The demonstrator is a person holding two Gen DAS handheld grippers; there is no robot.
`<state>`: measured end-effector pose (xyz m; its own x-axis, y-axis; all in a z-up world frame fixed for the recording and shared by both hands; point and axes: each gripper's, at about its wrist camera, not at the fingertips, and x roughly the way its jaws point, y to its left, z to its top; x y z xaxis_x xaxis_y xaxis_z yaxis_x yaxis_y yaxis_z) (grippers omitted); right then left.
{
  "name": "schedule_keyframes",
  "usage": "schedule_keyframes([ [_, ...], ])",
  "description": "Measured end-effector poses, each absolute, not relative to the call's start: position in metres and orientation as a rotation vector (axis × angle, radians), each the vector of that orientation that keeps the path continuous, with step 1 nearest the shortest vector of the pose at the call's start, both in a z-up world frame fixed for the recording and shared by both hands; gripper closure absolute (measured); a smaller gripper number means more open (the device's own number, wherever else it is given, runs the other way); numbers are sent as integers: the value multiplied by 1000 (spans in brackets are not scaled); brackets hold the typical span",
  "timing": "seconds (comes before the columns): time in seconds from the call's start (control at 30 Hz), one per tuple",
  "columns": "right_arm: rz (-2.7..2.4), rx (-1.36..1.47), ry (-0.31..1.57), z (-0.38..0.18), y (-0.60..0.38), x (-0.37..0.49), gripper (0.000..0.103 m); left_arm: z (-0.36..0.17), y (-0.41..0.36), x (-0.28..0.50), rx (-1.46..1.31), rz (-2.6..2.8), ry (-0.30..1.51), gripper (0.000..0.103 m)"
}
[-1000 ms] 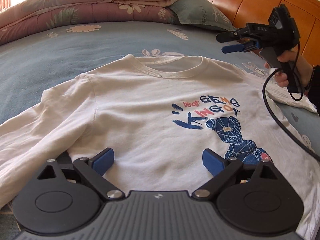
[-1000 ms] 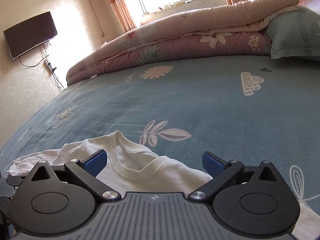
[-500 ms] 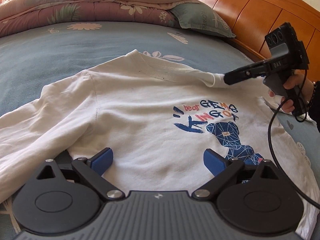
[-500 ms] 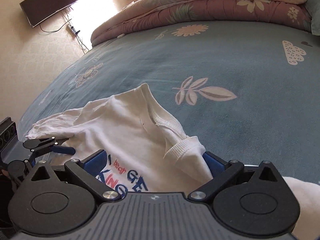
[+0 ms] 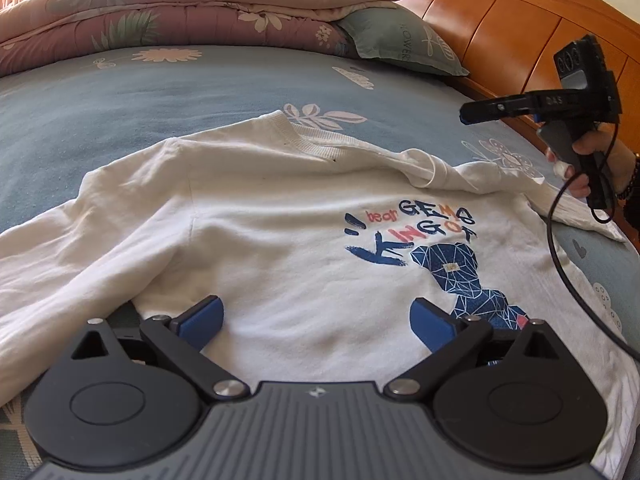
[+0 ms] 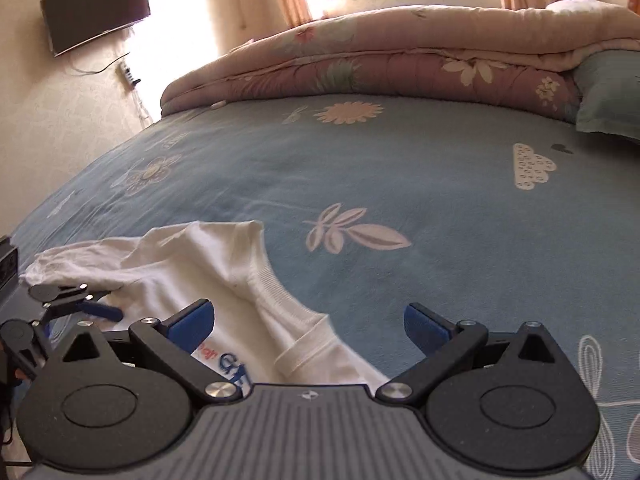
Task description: Fold clothes
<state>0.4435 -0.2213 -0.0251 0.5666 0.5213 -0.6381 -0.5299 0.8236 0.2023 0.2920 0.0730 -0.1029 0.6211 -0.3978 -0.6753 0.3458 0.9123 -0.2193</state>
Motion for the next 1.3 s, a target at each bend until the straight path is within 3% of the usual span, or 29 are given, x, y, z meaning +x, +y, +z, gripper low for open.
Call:
schedule_keyframes([
  [0.23,452,-94,722,-56,-230,445,2,-103,76,293,-87,-437,791,3],
  [0.3,491,-167,713,-58,-221,427,11,-103,76,293,-90,-436,790,3],
  [0.4,548,-258,755,-61,-208,411,37,-103,74,293,-81,-433,789,3],
  [0.53,555,-326,777,-64,-201,402,55,-103,73,293,-70,-431,786,3],
  [0.7,570,-393,766,-58,-193,392,91,-104,74,293,-74,-433,785,2],
  [1.13,312,-433,670,-58,-191,484,92,-102,76,293,-92,-431,790,2],
  [1.2,242,-411,703,-66,-191,500,76,-102,76,293,-91,-431,790,2],
  [1.27,228,-360,703,-65,-195,498,72,-102,77,293,-98,-434,791,2],
  [1.3,231,-330,688,-60,-198,490,65,-102,78,293,-103,-436,792,2],
])
